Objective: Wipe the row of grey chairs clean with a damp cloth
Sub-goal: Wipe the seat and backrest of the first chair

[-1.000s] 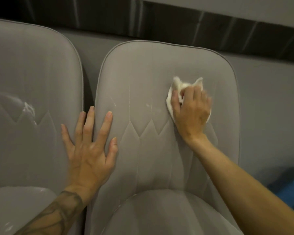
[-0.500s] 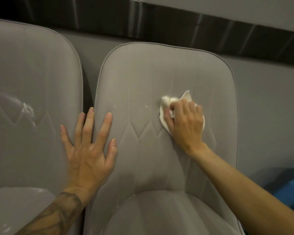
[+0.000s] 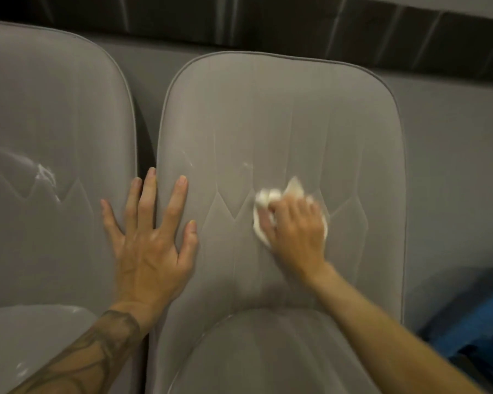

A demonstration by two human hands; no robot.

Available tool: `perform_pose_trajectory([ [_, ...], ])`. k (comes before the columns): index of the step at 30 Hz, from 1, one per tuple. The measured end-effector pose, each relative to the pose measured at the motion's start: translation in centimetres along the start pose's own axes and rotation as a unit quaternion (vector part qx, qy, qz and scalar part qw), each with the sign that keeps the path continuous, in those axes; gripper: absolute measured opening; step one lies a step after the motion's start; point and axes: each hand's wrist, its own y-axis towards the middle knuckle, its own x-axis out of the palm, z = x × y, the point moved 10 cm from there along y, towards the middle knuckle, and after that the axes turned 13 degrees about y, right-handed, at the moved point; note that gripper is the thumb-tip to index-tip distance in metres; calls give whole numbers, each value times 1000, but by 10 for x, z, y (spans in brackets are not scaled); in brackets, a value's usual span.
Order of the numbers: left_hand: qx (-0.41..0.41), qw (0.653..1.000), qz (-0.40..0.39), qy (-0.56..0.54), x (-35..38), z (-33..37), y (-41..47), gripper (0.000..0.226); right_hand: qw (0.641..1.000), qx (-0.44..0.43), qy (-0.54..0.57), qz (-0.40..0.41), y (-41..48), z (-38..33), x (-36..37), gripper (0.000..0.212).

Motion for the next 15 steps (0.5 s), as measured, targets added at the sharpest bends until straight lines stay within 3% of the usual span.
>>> perform_pose_trajectory([
  [4, -6, 1000, -6, -1, 0, 0, 1, 69, 994, -54, 21, -93, -74, -19, 7, 18],
  [7, -6, 1000, 1, 0, 1, 0, 0, 70, 997, -67, 9, -40, -23, -11, 0, 17],
  [11, -3, 1000, 2, 0, 3, 0, 0, 71, 992, 90, -36, 84, 37, 27, -9, 23],
  [13, -3, 1000, 6, 2, 3, 0, -1, 71, 993, 81, -29, 83, 12, 13, -6, 19],
  [15, -3, 1000, 6, 3, 3, -1, -1, 71, 1000, -2, -2, 13, -41, -15, 2, 17],
])
